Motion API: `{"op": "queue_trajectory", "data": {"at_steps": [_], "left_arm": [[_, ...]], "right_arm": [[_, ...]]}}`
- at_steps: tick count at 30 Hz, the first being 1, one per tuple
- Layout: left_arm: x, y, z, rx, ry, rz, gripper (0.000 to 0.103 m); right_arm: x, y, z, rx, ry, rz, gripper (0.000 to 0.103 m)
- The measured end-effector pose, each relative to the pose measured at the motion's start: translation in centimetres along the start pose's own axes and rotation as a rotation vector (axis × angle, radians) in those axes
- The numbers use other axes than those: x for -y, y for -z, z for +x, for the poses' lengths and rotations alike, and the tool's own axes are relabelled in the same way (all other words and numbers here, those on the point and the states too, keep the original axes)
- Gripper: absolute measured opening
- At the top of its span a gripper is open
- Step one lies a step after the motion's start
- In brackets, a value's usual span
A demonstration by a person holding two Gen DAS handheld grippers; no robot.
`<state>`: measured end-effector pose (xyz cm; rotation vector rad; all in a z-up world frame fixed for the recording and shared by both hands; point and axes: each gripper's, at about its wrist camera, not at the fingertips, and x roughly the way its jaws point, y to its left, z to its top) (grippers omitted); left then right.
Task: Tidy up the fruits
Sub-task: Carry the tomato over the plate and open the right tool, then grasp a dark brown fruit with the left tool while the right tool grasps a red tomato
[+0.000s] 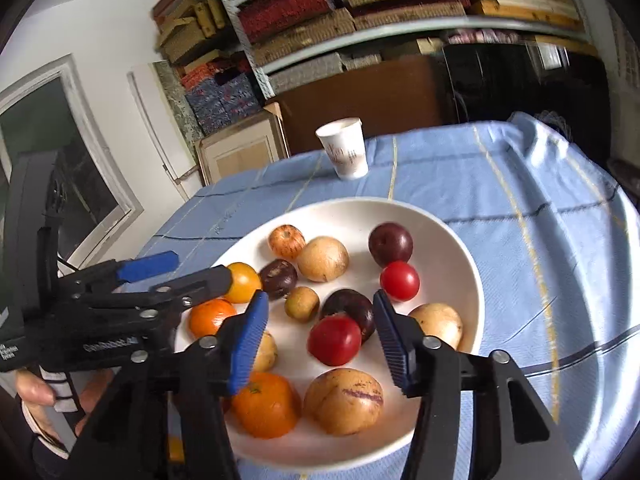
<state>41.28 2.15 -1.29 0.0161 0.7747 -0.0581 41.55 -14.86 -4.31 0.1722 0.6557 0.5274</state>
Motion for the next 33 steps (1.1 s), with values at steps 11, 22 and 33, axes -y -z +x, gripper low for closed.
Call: {"op": "queue_trajectory", "data": {"at_steps": [11, 22, 33], "left_arm": [[-1.5, 8.9, -7.7, 0.003, 0.001, -0.004, 0.098], [-1.9, 13.5, -9.4, 0.02, -0.045, 0.006, 0.098], [-2.9, 13.7, -9.5, -0.001, -0.018, -0.067, 0.098]], "right_arm": [[-5.3, 6.1, -7.7, -0.071, -0.112, -0.367, 0.097], [-8.8, 12.6, -9.0, -0.152, -0.054, -0.864, 0.097], [-8.2, 13.3, -6.3, -0.325, -0.096, -0.759, 0.057]]}}
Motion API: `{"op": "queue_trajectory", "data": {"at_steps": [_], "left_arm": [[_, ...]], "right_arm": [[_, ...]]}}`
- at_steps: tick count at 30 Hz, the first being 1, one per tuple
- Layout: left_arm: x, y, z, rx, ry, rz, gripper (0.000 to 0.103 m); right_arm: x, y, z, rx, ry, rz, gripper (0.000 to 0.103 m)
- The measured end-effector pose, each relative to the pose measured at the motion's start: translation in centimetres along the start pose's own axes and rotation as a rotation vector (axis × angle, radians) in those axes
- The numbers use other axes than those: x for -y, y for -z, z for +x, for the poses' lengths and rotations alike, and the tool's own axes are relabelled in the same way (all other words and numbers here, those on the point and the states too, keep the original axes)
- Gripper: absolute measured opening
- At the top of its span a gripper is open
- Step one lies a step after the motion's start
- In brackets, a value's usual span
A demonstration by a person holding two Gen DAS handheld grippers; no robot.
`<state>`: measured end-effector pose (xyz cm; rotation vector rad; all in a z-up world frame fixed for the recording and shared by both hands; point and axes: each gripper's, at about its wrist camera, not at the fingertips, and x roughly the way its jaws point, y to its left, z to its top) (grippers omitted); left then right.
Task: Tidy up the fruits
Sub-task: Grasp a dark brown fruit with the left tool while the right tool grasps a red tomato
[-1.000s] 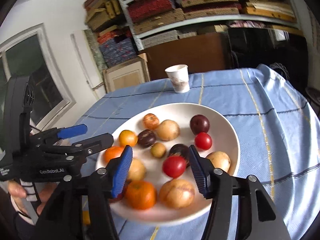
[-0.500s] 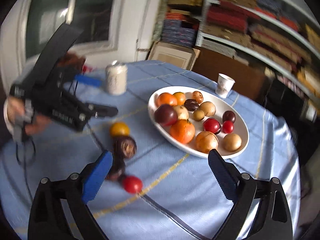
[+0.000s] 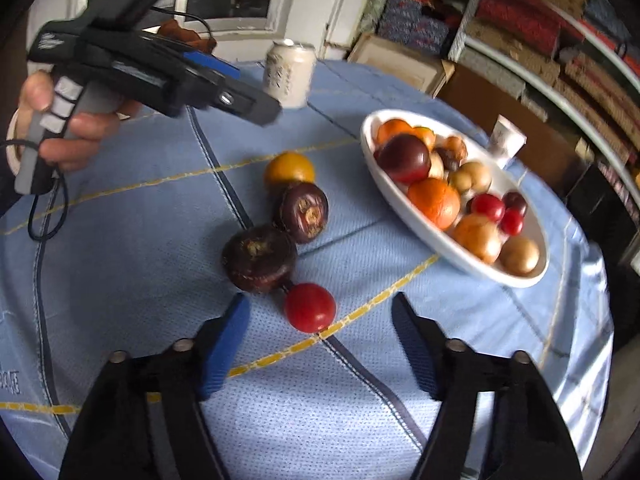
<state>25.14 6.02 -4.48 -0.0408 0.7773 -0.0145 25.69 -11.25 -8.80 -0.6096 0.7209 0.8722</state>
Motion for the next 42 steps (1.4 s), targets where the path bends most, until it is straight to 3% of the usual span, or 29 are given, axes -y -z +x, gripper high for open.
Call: {"op": "queue_trajectory", "data": {"at_steps": [5, 10, 13, 14, 18, 21, 23, 24, 27, 29, 42], "left_arm": [[0.4, 0.2, -0.1, -0.002, 0.005, 0.016, 0.098], [0.7, 0.4, -0.3, 0.001, 0.017, 0.031, 0.098], [0.9, 0.6, -0.3, -0.008, 0.035, 0.037, 0.098], [1.0, 0.6, -0.3, -0.013, 0.055, 0.039, 0.098], [3.3, 1.5, -1.0, -0.064, 0.262, 0.121, 0.098], [6.2, 2.8, -1.9, -0.063, 0.326, 0.243, 0.098], [7.3, 3.5, -1.8, -0.082, 0.327, 0.285, 0.092], [7.7, 3.8, -1.4, -0.096, 0.32, 0.295, 0.079], [8.4, 4.3, 0.3, -0.164, 0.276, 0.295, 0.059], [8.7, 4.6, 0.9, -0.178, 0.244, 0.299, 0.054], [8.8, 3.5, 2.7, -0.206, 0.215, 0.224, 0.054]], "right_arm": [[0.4, -0.1, 0.3, 0.001, -0.038, 0.031, 0.049], [0.3, -0.2, 0.3, -0.009, -0.079, 0.037, 0.026], [1.8, 0.0, -0.6, 0.012, -0.102, 0.103, 0.026], [2.4, 0.0, -0.9, 0.025, -0.102, 0.134, 0.026], [5.7, 0.7, -2.1, 0.083, -0.131, 0.333, 0.026], [6.4, 0.9, -2.2, 0.093, -0.138, 0.371, 0.026], [6.5, 0.9, -2.2, 0.098, -0.135, 0.386, 0.026], [6.6, 0.9, -2.2, 0.099, -0.133, 0.388, 0.026], [6.4, 0.8, -2.4, 0.1, -0.125, 0.387, 0.026], [6.4, 0.9, -2.4, 0.101, -0.119, 0.385, 0.026], [5.9, 0.7, -2.7, 0.108, -0.118, 0.364, 0.026]]}}
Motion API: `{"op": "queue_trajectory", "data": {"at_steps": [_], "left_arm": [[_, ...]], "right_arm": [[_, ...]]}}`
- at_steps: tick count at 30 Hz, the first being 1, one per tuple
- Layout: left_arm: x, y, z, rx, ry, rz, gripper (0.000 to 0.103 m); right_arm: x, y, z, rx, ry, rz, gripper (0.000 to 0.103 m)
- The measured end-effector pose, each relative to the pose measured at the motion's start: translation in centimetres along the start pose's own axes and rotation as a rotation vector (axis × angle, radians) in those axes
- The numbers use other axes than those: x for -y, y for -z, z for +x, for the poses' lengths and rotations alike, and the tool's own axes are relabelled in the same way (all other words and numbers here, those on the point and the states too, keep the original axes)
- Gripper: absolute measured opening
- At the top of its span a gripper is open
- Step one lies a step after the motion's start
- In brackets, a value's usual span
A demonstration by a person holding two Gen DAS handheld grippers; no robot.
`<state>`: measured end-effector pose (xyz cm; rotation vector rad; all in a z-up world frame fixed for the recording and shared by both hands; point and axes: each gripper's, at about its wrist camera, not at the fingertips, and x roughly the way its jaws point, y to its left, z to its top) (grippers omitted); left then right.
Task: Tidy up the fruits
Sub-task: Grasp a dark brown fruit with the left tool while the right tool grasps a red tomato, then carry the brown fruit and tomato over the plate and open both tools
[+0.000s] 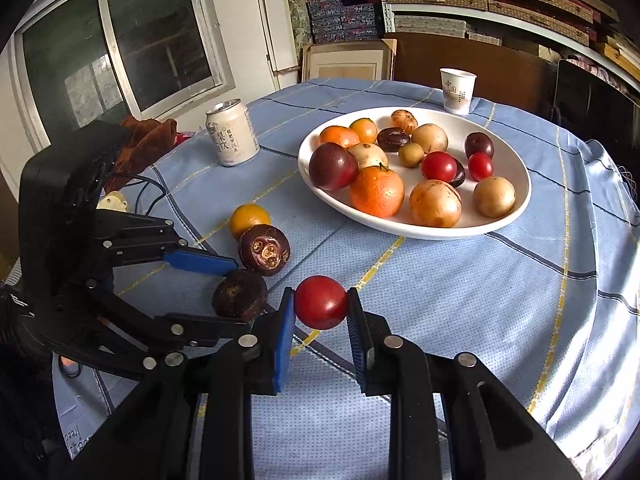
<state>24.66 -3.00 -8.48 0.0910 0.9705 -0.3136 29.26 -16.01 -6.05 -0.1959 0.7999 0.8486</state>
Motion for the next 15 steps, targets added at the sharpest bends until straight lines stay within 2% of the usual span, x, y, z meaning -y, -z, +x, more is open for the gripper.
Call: {"op": "queue_trajectory", "data": {"at_steps": [5, 7, 15], "left_arm": [[0.0, -0.2, 0.8, -0.027, -0.002, -0.008, 0.049], [-0.1, -0.1, 0.6, -0.023, 0.007, -0.012, 0.042], [-0.2, 0.2, -0.5, 0.01, 0.041, -0.035, 0.042]], "right_arm": [[0.2, 0.1, 0.0, 0.001, 0.008, 0.005, 0.026], [0.3, 0.1, 0.0, 0.002, 0.009, 0.009, 0.026], [0.7, 0.1, 0.0, 0.004, -0.003, 0.03, 0.026]]}}
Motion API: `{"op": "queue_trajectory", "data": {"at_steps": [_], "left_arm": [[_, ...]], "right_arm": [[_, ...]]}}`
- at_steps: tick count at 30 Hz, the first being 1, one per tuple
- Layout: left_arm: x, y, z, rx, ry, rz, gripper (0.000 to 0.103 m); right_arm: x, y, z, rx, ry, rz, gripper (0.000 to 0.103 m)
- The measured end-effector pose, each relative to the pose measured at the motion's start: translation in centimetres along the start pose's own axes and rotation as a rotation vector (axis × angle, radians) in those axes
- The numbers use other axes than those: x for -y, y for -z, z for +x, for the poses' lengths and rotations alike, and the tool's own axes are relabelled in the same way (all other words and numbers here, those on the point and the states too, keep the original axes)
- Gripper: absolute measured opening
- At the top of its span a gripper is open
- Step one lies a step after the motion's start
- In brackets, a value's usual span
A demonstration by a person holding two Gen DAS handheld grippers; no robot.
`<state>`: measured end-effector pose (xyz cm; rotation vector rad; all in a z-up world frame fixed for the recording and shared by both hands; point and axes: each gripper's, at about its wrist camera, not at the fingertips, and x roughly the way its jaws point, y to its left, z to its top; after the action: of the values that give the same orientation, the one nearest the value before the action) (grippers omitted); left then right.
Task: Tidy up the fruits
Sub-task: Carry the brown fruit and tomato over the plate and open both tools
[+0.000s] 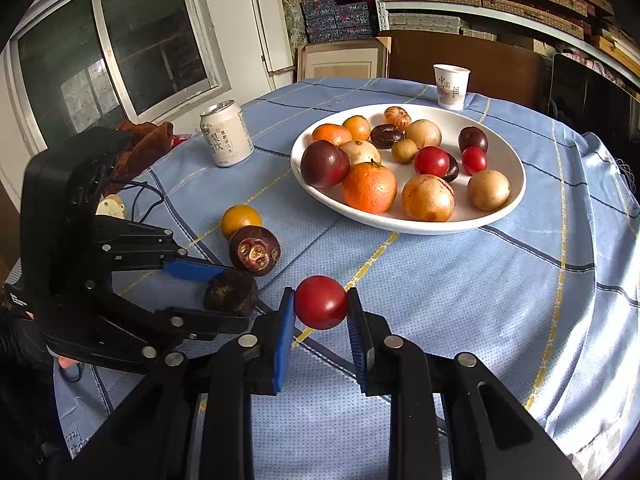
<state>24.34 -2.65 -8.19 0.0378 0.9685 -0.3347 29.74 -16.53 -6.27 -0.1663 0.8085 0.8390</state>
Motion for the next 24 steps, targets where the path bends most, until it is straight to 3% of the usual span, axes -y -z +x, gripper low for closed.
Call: {"op": "queue_trajectory", "data": {"at_steps": [5, 11, 16, 18, 22, 23, 24], "left_arm": [[-1.1, -2.0, -2.6, 0.082, 0.001, -0.024, 0.042], [-3.8, -9.7, -4.7, 0.167, -0.02, -0.042, 0.042], [-6.7, -15.5, -1.7, 0.142, -0.061, -0.087, 0.042], [-7.9, -17.0, -0.1, 0.115, -0.06, -0.114, 0.042], [-8.7, -18.5, 2.6, 0.081, -0.08, -0.111, 0.042], [-8.7, -18.8, 3.1, 0.074, -0.084, -0.101, 0.042], [-8.6, -18.9, 3.3, 0.072, -0.094, -0.088, 0.05]], "right_arm": [[2.0, -1.3, -0.7, 0.08, -0.001, 0.1, 0.026], [4.5, -5.4, -1.0, 0.218, 0.022, 0.218, 0.026], [7.3, -8.5, 0.9, 0.276, 0.08, 0.316, 0.026], [8.1, -9.3, 2.2, 0.272, 0.124, 0.323, 0.026], [9.1, -9.8, 4.1, 0.271, 0.12, 0.357, 0.029], [9.2, -9.8, 4.3, 0.272, 0.118, 0.36, 0.036], [9.1, -9.7, 4.4, 0.277, 0.121, 0.362, 0.051]]}}
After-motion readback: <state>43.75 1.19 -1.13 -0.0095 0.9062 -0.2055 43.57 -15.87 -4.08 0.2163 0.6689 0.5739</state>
